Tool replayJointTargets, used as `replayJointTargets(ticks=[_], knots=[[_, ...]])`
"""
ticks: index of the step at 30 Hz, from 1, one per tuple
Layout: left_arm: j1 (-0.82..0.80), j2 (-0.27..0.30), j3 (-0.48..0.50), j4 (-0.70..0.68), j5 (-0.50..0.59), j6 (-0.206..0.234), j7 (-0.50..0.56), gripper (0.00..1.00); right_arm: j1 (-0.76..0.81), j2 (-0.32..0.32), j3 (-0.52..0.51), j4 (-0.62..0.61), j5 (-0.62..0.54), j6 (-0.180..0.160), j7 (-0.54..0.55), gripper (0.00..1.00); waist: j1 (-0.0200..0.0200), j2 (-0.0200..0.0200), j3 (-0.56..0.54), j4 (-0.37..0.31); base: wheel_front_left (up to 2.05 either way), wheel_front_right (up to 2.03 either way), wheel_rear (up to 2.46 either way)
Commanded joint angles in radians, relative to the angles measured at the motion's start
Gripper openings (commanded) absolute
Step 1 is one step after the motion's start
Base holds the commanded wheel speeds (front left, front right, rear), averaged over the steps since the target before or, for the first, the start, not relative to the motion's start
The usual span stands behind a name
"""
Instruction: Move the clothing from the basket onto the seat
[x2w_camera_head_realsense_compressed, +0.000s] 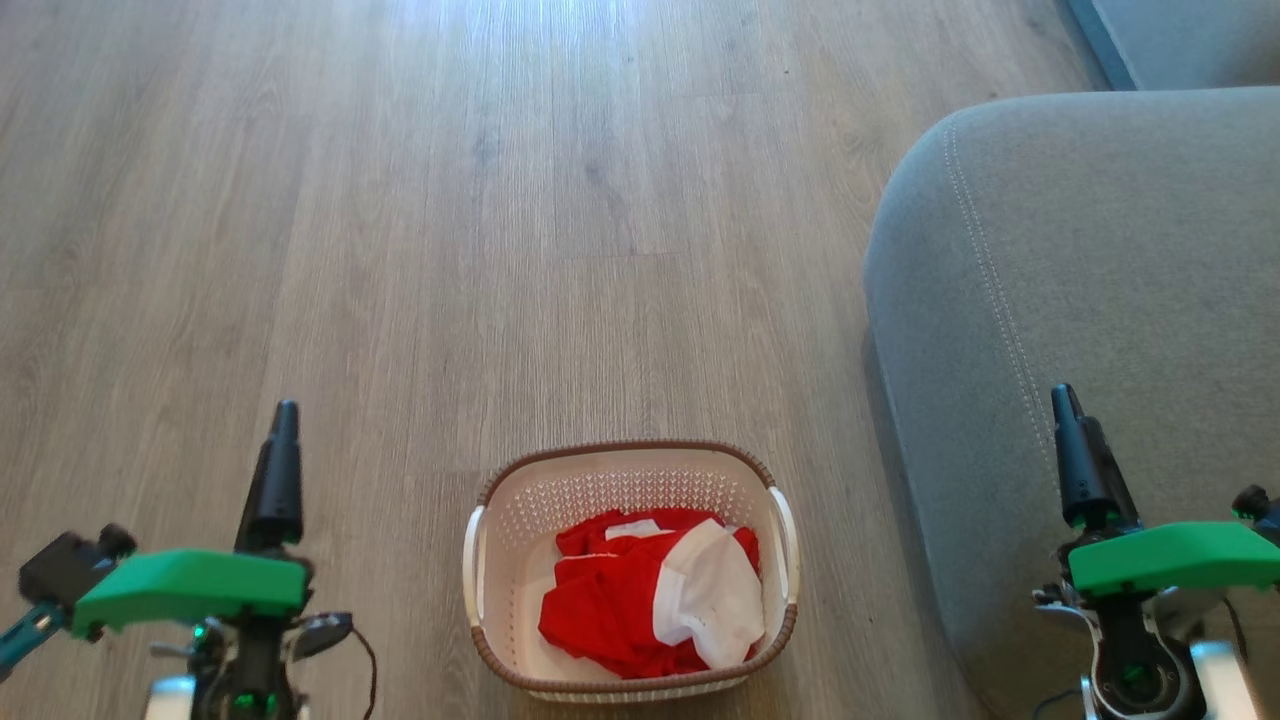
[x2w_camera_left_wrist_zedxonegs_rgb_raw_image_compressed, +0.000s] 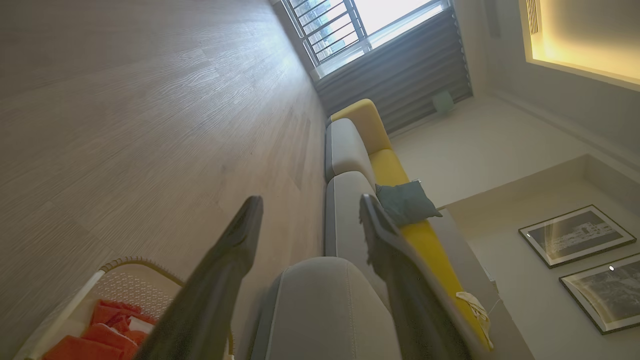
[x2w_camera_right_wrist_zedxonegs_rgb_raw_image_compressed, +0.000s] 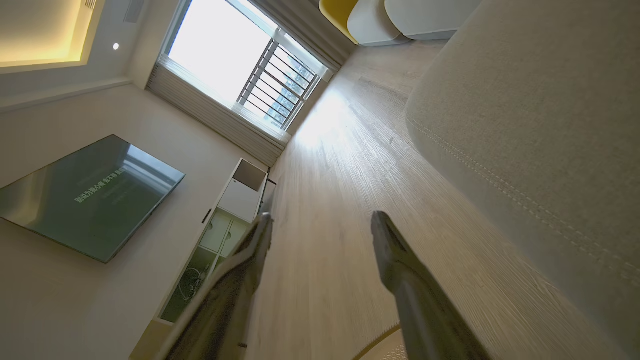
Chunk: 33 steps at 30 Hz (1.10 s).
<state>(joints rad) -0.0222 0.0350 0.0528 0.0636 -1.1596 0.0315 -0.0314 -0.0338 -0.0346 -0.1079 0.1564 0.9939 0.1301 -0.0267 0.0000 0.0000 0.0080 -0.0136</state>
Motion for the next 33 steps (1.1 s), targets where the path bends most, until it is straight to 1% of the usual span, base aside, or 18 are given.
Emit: replayJointTargets(ticks=[1, 6, 9, 10, 18, 27, 33], knots=[[-0.057, 0.008, 0.004, -0.051, 0.029, 0.005, -0.010, 1.00, -0.057, -0.009, 0.012, -0.049, -0.027, 0.000, -0.013, 1.00, 0.0000, 0.0000, 0.000, 0.000, 0.00, 0.00, 0.00], [-0.062, 0.009, -0.050, -0.093, 0.133, 0.051, -0.024, 1.00, -0.061, -0.010, 0.031, -0.067, -0.112, 0.000, -0.027, 1.00, 0.0000, 0.0000, 0.001, -0.001, 0.00, 0.00, 0.00], [-0.065, 0.009, -0.084, -0.111, 0.199, 0.071, -0.033, 1.00, -0.062, -0.010, 0.045, -0.073, -0.163, 0.000, -0.036, 1.00, 0.0000, 0.0000, 0.002, -0.002, 0.00, 0.00, 0.00], [-0.065, 0.009, -0.084, -0.111, 0.199, 0.071, -0.033, 1.00, -0.062, -0.010, 0.045, -0.073, -0.163, 0.000, -0.036, 1.00, 0.0000, 0.0000, 0.002, -0.002, 0.00, 0.00, 0.00], [-0.069, 0.010, -0.160, -0.134, 0.346, 0.133, -0.057, 1.00, -0.064, -0.013, 0.075, -0.078, -0.270, 0.000, -0.060, 1.00, 0.0000, 0.0000, 0.003, -0.005, 0.00, 0.00, 0.00], [-0.077, 0.011, -0.238, -0.140, 0.520, 0.185, -0.083, 1.00, -0.063, -0.014, 0.113, -0.071, -0.373, 0.000, -0.086, 1.00, 0.0000, 0.0000, 0.003, -0.007, 0.00, 0.00, 0.00], [-0.075, 0.021, -0.290, -0.119, 0.598, 0.216, -0.100, 1.00, -0.064, -0.019, 0.143, -0.038, -0.442, 0.000, -0.104, 1.00, 0.0000, 0.0000, -0.001, -0.013, 0.00, 0.00, 0.00]])
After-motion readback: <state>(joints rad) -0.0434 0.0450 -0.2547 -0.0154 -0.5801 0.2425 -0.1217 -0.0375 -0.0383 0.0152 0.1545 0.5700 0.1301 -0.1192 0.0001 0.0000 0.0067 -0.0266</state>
